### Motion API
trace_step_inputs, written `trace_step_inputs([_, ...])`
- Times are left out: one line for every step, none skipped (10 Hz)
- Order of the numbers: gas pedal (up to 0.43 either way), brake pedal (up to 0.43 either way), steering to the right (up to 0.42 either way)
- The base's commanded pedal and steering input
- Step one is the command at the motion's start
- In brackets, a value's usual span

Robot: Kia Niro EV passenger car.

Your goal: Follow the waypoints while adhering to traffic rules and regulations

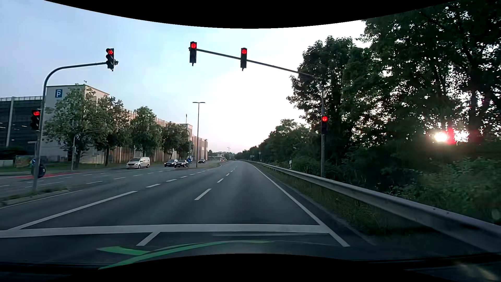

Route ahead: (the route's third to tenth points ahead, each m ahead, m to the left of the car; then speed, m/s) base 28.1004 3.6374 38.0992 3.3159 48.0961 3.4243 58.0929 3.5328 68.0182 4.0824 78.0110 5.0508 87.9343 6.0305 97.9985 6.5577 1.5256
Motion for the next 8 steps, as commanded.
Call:
trace_step_inputs([0.0,0.171,0.003])
trace_step_inputs([0.0,0.171,0.003])
trace_step_inputs([0.0,0.171,0.003])
trace_step_inputs([0.0,0.177,0.003])
trace_step_inputs([0.0,0.177,0.003])
trace_step_inputs([0.0,0.183,0.003])
trace_step_inputs([0.0,0.183,0.003])
trace_step_inputs([0.0,0.183,0.003])
